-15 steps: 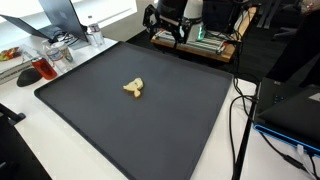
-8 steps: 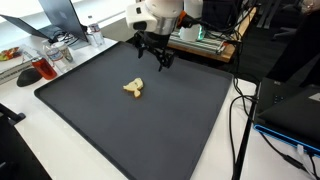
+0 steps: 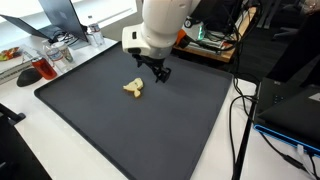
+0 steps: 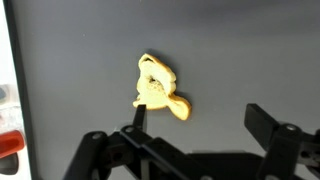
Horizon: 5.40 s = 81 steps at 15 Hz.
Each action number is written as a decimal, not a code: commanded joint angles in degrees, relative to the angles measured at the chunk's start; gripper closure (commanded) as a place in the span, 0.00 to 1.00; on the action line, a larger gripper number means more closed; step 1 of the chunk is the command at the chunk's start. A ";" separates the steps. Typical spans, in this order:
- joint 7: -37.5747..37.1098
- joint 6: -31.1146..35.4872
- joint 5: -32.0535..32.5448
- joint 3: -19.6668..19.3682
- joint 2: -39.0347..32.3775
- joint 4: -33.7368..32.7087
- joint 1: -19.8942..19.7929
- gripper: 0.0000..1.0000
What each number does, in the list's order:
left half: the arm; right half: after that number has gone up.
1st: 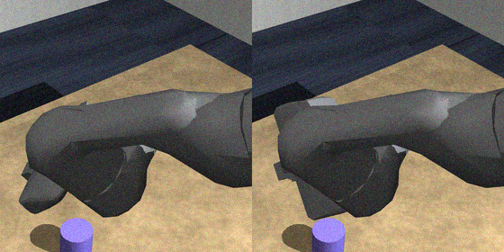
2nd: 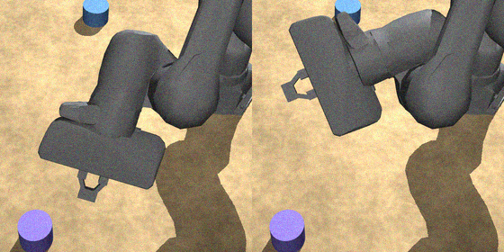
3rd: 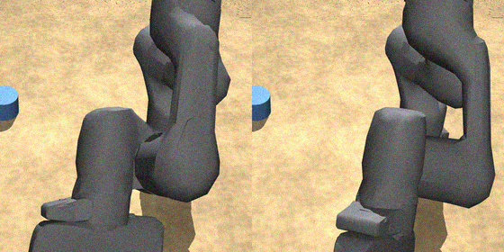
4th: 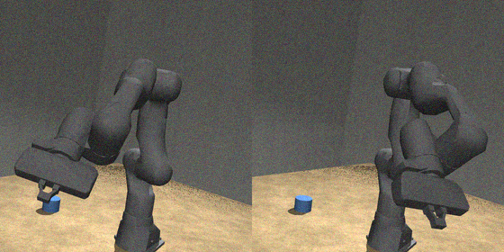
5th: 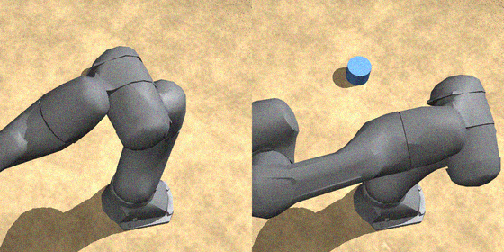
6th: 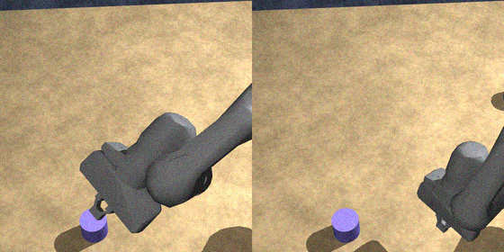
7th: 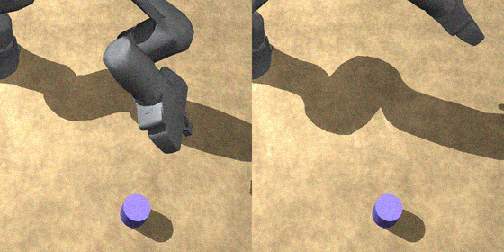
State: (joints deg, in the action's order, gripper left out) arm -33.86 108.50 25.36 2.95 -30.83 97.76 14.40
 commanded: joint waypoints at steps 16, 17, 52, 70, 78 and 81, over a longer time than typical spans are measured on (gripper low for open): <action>22.80 -5.57 -18.98 -1.11 -19.27 -33.66 -8.25 0.00; 25.22 -4.57 -19.84 -0.88 -19.58 -33.61 -9.39 0.00; 92.58 36.22 -77.90 6.13 14.57 35.07 -35.77 0.00; 64.62 64.57 -79.41 7.24 31.39 58.51 -15.61 0.00; 34.16 59.80 -44.66 2.41 31.26 59.56 -12.95 0.00; 24.48 48.25 -30.40 0.63 34.99 55.65 -13.01 0.00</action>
State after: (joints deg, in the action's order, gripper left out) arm -1.05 167.33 -16.00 5.30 -0.59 156.52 1.10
